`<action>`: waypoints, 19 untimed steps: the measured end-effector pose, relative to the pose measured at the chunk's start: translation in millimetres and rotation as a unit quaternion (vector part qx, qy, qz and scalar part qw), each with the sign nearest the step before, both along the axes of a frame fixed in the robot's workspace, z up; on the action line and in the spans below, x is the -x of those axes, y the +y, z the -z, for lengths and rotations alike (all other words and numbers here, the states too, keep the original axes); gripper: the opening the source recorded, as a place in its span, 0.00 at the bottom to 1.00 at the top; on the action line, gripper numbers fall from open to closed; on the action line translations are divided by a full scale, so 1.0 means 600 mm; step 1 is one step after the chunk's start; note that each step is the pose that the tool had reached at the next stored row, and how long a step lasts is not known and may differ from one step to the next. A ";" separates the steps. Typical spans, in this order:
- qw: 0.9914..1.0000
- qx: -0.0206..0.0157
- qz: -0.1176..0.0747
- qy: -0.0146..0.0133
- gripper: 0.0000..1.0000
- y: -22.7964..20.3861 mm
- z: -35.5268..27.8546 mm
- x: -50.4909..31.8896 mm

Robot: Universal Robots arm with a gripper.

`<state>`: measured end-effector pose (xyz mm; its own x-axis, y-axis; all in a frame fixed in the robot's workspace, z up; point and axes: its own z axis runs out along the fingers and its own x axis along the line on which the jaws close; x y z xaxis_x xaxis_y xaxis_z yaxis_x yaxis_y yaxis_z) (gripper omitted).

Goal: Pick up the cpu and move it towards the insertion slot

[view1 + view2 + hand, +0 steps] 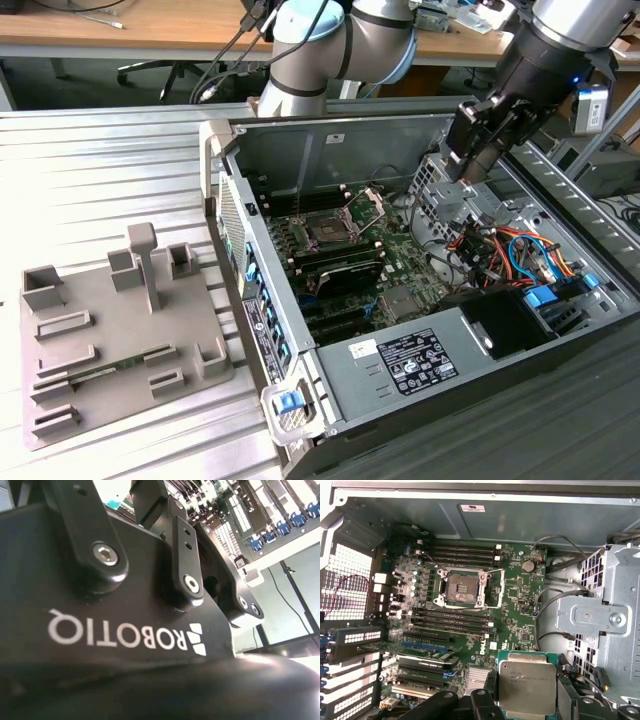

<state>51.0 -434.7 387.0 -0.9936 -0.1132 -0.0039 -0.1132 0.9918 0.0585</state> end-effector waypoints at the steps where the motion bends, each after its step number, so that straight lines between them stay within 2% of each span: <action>1: 1.000 0.000 0.000 0.000 0.55 0.0000 0.000 0.001; 19: 1.000 0.000 0.000 0.000 0.55 0.0000 0.000 0.016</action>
<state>41.5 -434.7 386.9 -0.9936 -0.1132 -0.0039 -0.1132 0.9918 0.0585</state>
